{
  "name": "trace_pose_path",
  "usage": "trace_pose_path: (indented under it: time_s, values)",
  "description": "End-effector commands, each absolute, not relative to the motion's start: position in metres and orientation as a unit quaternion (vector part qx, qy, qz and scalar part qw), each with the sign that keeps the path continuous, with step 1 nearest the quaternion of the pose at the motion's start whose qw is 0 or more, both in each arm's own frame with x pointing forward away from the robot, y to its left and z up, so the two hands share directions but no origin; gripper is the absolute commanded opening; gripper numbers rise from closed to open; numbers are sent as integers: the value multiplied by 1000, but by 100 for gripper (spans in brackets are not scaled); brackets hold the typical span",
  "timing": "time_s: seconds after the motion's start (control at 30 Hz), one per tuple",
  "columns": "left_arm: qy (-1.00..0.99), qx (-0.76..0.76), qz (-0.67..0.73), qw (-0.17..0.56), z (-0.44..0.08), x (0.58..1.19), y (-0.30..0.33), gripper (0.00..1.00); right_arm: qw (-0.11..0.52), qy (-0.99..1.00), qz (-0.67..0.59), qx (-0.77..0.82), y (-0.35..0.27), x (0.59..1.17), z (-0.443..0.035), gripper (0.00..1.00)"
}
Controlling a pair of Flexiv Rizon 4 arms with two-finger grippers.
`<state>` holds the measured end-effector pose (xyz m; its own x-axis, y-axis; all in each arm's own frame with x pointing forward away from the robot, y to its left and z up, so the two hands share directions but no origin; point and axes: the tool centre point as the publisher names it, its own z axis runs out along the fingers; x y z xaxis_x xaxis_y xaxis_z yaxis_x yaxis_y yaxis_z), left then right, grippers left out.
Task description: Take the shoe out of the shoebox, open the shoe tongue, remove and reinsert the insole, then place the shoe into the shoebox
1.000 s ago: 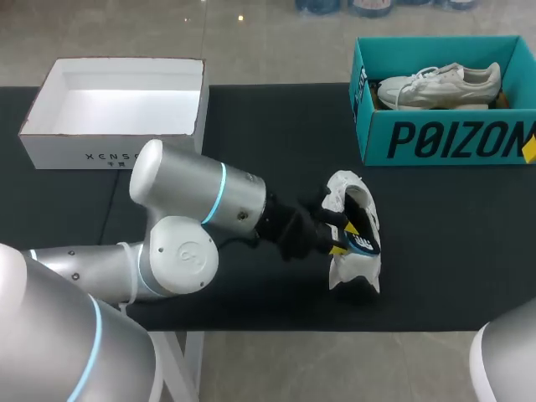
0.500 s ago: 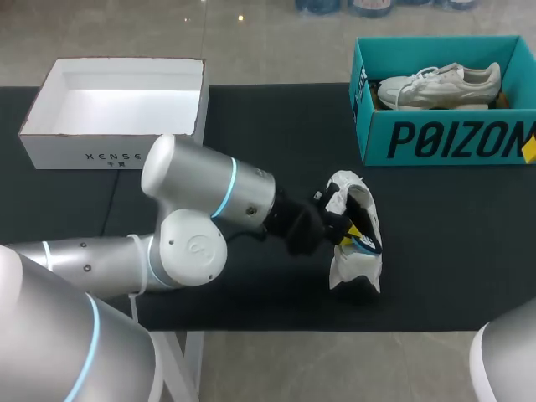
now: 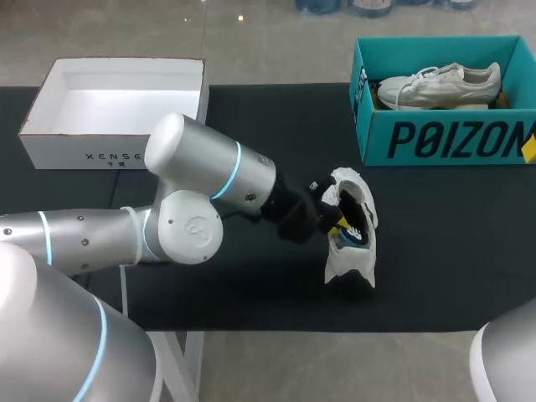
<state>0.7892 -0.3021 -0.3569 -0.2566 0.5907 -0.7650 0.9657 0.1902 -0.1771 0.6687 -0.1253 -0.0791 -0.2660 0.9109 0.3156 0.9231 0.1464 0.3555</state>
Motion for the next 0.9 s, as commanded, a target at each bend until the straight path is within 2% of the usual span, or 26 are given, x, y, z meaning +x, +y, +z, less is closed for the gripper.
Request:
trace_pose_path:
  time_s: [0.03,0.07,0.1,0.13,0.17,0.67,0.77,0.9]
  values:
    - [719,544,-338,269,-359,779,-311,0,15,-758,-242,-606,-126,671,-78,100]
    - [718,544,-343,265,-360,775,-313,18,15,-758,-242,-606,-126,671,-78,100]
    - [719,544,-347,259,-360,771,-314,42,15,-758,-242,-606,-126,671,-78,100]
    - [719,544,-349,257,-361,767,-314,81,15,-758,-242,-606,-126,671,-78,100]
    - [718,545,-349,256,-361,765,-314,100,15,-758,-242,-606,-126,671,-78,100]
    - [709,555,-343,268,-318,771,-291,100,15,-758,-242,-606,-126,671,-78,100]
    - [702,582,-323,253,-309,773,-292,100,15,-758,-242,-606,-126,671,-78,100]
    - [695,643,-257,196,-306,771,-290,100,15,-758,-242,-606,-126,671,-78,100]
